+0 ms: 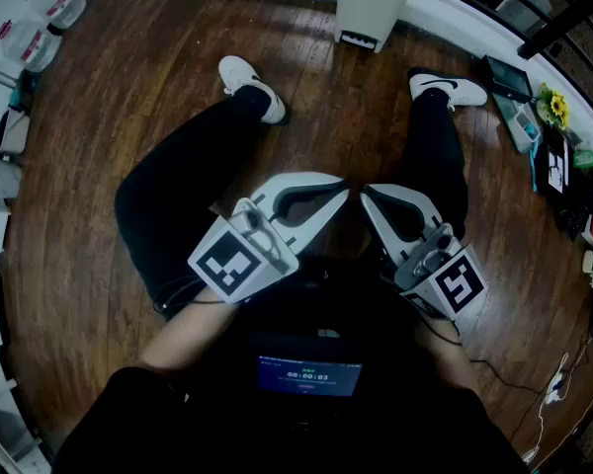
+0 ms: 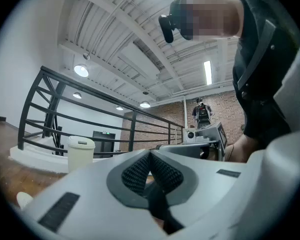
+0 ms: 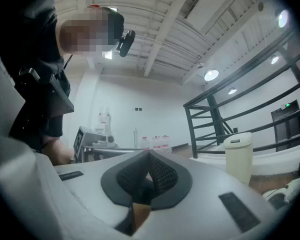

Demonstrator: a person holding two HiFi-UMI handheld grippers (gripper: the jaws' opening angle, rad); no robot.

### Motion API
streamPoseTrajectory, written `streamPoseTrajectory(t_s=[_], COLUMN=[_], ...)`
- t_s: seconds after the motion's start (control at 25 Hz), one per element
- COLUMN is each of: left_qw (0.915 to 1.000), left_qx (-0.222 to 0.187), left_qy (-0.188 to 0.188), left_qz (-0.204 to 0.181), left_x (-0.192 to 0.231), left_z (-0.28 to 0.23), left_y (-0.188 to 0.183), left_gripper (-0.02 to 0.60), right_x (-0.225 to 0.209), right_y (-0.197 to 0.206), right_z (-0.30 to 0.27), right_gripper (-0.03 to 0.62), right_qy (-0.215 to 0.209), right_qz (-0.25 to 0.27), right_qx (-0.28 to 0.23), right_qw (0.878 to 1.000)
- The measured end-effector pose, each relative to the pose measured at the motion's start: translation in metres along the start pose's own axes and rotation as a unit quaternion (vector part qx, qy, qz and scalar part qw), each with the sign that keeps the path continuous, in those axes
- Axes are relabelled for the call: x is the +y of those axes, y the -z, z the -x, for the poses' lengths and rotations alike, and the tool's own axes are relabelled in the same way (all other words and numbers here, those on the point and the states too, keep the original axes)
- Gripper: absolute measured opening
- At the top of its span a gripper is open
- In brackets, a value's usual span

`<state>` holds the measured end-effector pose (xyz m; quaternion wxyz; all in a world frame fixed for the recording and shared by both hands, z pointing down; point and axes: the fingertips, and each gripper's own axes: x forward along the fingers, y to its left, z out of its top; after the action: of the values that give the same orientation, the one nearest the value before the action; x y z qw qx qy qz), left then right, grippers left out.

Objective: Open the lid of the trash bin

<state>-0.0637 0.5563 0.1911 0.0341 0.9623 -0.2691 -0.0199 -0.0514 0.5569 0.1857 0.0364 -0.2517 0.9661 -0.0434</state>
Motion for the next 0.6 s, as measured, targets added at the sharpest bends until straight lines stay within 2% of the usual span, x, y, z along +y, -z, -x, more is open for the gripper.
streamPoseTrajectory(t_s=[0.28, 0.6], left_qw=[0.9998, 0.9997], left_qx=[-0.001, 0.007], left_qy=[0.012, 0.016], left_qz=[-0.014, -0.015], left_x=[0.016, 0.075], left_z=[-0.014, -0.059], left_y=[-0.011, -0.023], left_gripper=[0.015, 0.015], right_x=[-0.017, -0.095], right_y=[-0.008, -0.035], right_z=[-0.008, -0.032], right_gripper=[0.018, 0.018], right_qy=[0.010, 0.067], right_qz=[0.008, 0.027], right_qx=[-0.006, -0.021], right_qw=[1.000, 0.997])
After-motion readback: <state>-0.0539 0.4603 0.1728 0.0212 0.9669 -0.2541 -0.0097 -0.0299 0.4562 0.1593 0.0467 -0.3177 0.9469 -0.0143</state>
